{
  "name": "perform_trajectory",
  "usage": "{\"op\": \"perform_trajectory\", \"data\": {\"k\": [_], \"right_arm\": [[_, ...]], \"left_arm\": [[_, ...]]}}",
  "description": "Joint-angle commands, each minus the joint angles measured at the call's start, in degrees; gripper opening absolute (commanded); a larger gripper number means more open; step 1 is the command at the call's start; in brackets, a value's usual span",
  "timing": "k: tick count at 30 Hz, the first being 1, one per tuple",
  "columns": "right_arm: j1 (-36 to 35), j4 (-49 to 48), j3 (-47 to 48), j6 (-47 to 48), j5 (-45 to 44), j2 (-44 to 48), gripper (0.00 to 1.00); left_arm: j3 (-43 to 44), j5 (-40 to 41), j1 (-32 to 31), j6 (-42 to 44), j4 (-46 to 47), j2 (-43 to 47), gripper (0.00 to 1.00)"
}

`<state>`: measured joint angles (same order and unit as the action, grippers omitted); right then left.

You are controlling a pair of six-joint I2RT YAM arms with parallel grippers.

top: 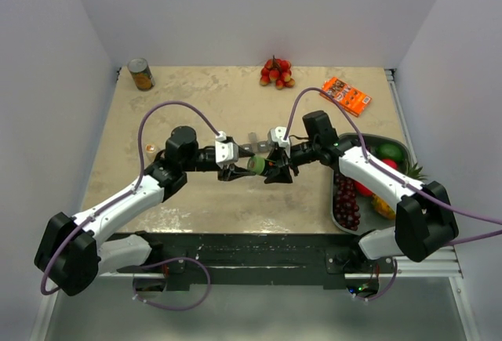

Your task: Sort the pills into containers

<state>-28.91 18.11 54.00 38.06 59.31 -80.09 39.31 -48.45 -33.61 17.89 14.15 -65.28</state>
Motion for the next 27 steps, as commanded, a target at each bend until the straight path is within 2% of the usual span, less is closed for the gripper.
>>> {"op": "perform_trajectory", "data": {"k": [1, 2, 3, 4, 7, 8, 10, 11, 12, 13, 14, 16, 18, 21, 22, 25, 27], "right_arm": [[-0.01, -1.23, 0.93, 0.70, 1.60, 1.26, 0.00], [0.08, -1.15, 0.93, 0.70, 1.51, 1.26, 0.00], [0.08, -1.32, 0.93, 0.52, 1.34, 1.17, 0.00], [-0.01, -1.41, 0.93, 0.43, 0.81, 1.17, 0.00], [0.08, -2.20, 0.85, -0.44, 0.02, 1.08, 0.00], [0.08, -2.55, 0.76, -1.06, -0.42, 1.08, 0.00], [0.08, -3.16, 0.76, -1.67, -1.12, 0.82, 0.00], [-0.01, -3.43, 0.76, -2.20, -1.65, 0.90, 0.00], [-0.01, -3.60, 0.76, -2.29, -1.91, 0.82, 0.00], [0.08, -3.78, 0.76, -2.47, -2.18, 0.82, 0.00], [-0.01, -4.04, 0.67, -2.90, -2.35, 0.90, 0.00], [0.08, -4.22, 0.67, -3.08, -2.79, 0.73, 0.00], [-0.01, -4.31, 0.67, -3.26, -3.06, 0.73, 0.00], [0.08, -4.40, 0.67, -3.43, -3.23, 0.82, 0.00], [-0.01, -4.48, 0.67, -3.43, -3.32, 0.82, 0.00], [0.08, -4.40, 0.67, -3.43, -3.23, 0.90, 0.00], [0.08, -4.31, 0.67, -3.43, -3.15, 0.90, 0.00]], "left_arm": [[3.14, -2.27, -0.14, -3.29, 1.67, -0.38, 0.26], [3.32, -2.01, -0.14, -6.00, 1.15, -0.29, 0.09], [3.67, -1.13, -0.14, -8.20, 0.62, -0.12, 0.00], [3.93, -0.43, -0.14, -10.57, 0.09, 0.15, 0.00], [6.12, 4.49, -0.06, -25.84, -2.80, 1.29, 0.00], [6.91, 5.46, -0.06, -33.54, -4.03, 1.38, 0.00], [8.67, 7.21, -0.14, -42.36, -5.97, 1.21, 0.00], [9.11, 7.66, -0.14, -52.59, -6.59, 0.77, 0.00], [9.12, 8.01, -0.06, -58.44, -7.20, 0.50, 0.00], [8.94, 9.15, -0.06, -70.42, -8.34, 0.33, 0.00], [8.33, 9.77, -0.14, -76.19, -9.66, -0.11, 0.00], [7.36, 9.95, -1.11, -85.17, -8.97, 1.02, 0.00], [8.14, 15.27, -1.64, -85.30, -11.84, 2.60, 0.00], [10.96, 16.37, -1.64, -82.41, -16.00, 3.75, 0.47], [11.05, 15.41, -1.55, -81.53, -15.13, 3.58, 0.74], [10.09, 9.87, -1.55, -78.20, -8.54, 3.31, 0.99], [9.56, 8.90, -1.38, -74.77, -7.65, 3.84, 0.99]]}}
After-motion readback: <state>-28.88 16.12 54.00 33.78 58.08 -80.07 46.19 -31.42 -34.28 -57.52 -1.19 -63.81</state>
